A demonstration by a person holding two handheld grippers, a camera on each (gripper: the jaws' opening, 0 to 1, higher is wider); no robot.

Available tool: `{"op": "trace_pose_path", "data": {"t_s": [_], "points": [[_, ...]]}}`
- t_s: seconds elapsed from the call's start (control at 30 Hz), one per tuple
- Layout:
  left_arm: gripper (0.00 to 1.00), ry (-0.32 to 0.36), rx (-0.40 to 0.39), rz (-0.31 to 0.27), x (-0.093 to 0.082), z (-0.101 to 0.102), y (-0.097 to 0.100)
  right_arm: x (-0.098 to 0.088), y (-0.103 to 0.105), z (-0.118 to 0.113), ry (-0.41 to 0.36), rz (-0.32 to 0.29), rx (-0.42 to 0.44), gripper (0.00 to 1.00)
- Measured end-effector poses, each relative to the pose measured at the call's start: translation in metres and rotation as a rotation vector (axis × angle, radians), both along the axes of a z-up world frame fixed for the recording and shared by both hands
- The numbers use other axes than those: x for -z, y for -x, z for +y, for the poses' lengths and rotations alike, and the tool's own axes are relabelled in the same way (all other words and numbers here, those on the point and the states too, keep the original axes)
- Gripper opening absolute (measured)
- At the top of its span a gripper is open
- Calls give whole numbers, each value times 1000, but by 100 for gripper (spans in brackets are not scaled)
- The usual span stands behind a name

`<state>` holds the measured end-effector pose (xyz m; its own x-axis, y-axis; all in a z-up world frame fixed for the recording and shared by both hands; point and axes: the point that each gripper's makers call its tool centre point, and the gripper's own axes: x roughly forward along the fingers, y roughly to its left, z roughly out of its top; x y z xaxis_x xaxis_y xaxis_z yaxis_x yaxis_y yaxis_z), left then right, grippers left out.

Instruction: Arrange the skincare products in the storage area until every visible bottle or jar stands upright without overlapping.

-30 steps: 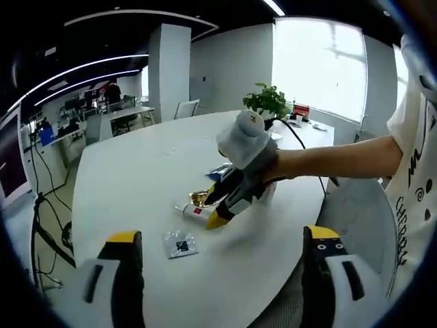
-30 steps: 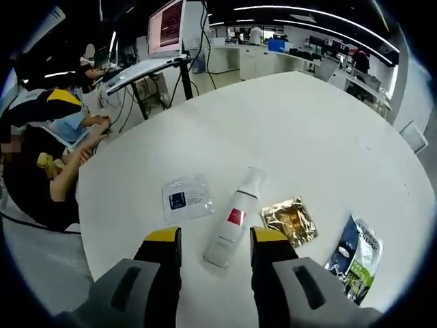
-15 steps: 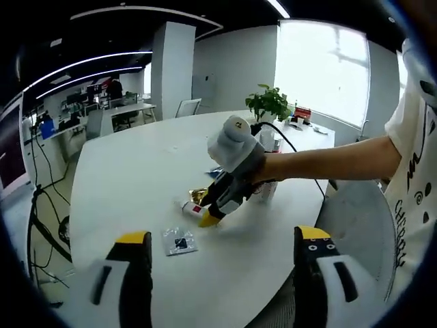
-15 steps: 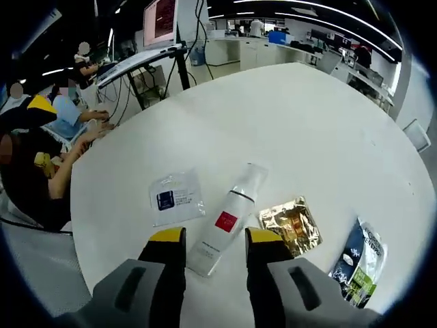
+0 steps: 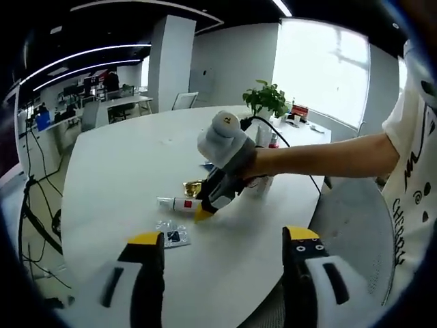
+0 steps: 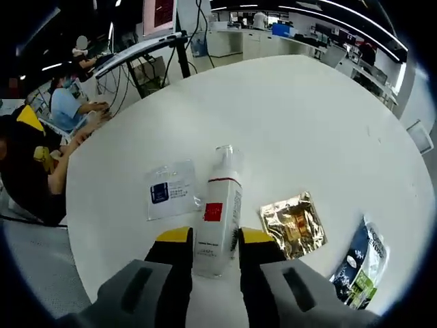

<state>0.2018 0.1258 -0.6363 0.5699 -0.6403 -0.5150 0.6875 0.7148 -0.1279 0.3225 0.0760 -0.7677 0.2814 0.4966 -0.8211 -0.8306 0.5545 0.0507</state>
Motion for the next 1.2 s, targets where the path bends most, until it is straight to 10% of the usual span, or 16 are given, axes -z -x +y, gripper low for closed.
{"op": "trace_pose_path", "data": {"t_s": [0.5,1.2], "points": [[59,116,-65,93,20,-6,-6,-10,6,-1,-1,-41,-23,21],[53,531,-259,139,-5,-7,-42,-105,50,25,-376,-107,-45,20]]}}
